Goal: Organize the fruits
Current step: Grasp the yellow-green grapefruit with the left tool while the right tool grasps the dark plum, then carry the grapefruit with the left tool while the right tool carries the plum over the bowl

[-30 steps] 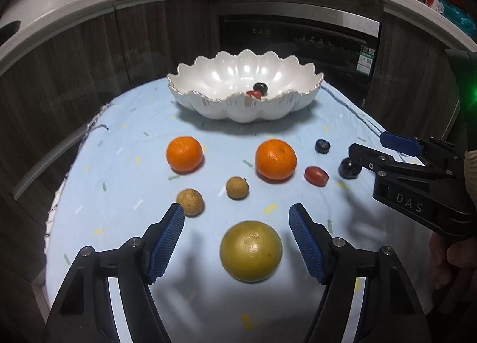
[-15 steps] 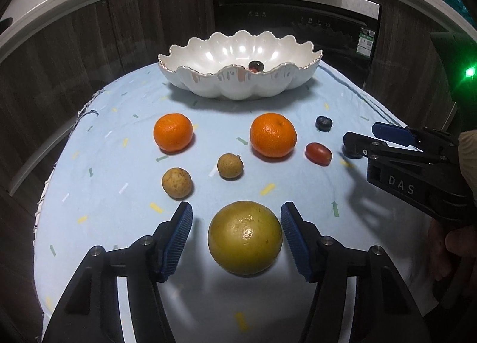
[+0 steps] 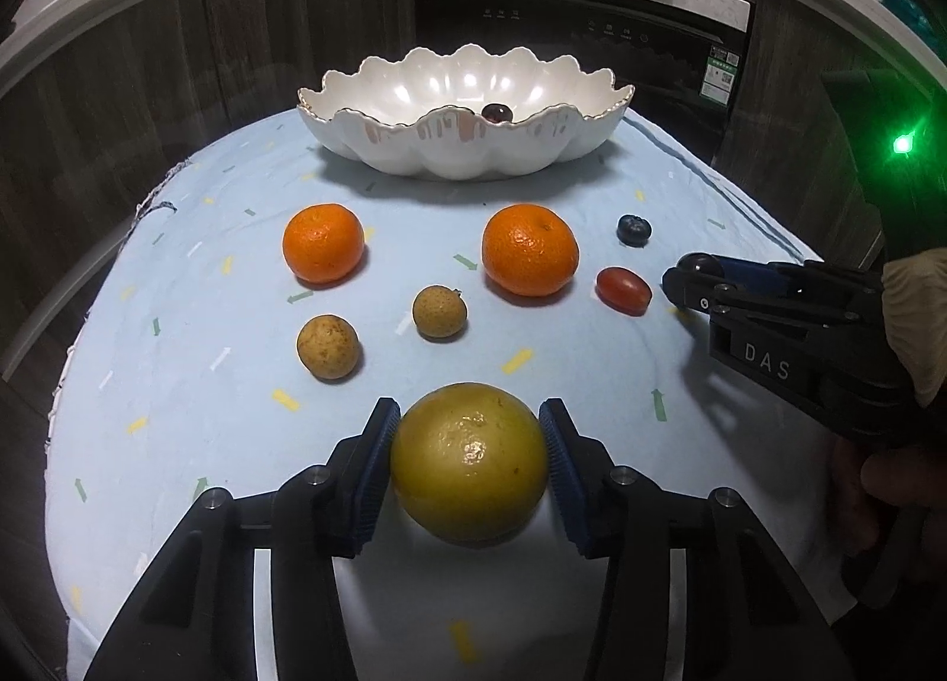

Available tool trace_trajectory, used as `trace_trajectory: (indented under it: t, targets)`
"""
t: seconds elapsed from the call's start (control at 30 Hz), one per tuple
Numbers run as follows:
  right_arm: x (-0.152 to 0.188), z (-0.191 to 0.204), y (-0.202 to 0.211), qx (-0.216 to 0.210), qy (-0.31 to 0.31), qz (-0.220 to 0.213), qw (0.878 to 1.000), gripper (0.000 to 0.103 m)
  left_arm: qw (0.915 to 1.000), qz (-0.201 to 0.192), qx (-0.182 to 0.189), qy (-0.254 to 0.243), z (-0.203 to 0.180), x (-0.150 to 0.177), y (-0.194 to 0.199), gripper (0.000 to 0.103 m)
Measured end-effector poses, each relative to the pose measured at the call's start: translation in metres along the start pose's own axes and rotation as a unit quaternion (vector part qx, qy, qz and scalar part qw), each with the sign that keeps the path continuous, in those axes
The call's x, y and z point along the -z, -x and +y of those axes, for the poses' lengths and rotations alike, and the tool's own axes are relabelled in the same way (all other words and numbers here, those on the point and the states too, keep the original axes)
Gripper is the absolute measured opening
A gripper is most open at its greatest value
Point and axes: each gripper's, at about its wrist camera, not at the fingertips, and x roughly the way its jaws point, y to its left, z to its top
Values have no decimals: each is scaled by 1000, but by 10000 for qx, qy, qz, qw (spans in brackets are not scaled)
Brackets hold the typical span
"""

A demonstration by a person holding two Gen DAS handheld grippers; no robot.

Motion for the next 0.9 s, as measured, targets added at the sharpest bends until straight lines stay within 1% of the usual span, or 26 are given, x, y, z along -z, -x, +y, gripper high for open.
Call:
trace_trajectory:
  t: [0.53,0.7,0.9]
  targets:
    - [-4,2,10,-29,15,-92,10000,29,9998,-102,-45,141,9,-7,5,48]
    - [-8,5,17,-17,25,-132,9999,29,9998,-42,-62,207,14,-10,4,48]
    - [-14,8,24,-32,36,-143,9999,29,9996,-57,-76,258,18,-15,6,48]
